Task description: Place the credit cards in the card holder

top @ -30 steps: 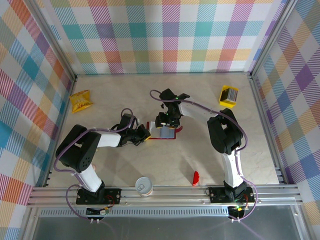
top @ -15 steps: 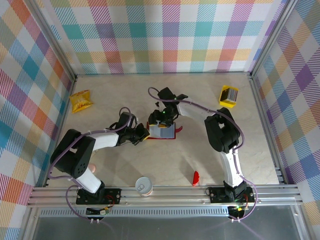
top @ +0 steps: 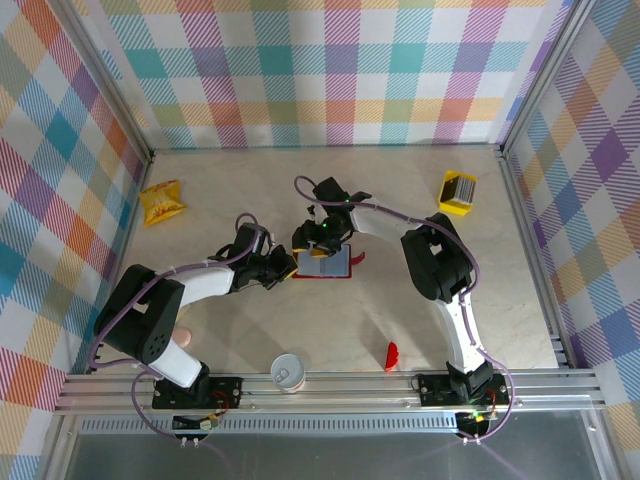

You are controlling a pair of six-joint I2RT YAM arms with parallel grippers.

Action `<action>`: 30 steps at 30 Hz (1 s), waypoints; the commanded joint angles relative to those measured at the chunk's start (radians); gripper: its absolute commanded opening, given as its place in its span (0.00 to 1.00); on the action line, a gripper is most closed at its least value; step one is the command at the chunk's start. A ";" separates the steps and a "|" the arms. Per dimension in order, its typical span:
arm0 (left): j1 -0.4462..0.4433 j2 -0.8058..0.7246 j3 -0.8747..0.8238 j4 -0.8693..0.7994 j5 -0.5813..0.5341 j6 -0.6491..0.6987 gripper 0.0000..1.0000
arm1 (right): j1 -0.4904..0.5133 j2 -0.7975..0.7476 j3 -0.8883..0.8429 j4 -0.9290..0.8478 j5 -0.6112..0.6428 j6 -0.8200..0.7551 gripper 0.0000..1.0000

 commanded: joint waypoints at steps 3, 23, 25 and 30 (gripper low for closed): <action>0.011 0.032 -0.001 0.010 0.006 0.018 0.02 | 0.005 0.029 -0.019 0.057 -0.022 0.018 0.56; 0.011 0.108 0.035 0.061 0.013 0.037 0.02 | 0.005 0.057 -0.051 0.092 -0.045 0.013 0.56; 0.011 0.102 0.046 0.053 0.013 0.038 0.02 | 0.005 0.057 -0.053 0.089 -0.044 0.014 0.56; 0.009 0.049 0.052 0.013 -0.001 0.040 0.02 | 0.005 0.059 -0.050 0.088 -0.043 0.013 0.56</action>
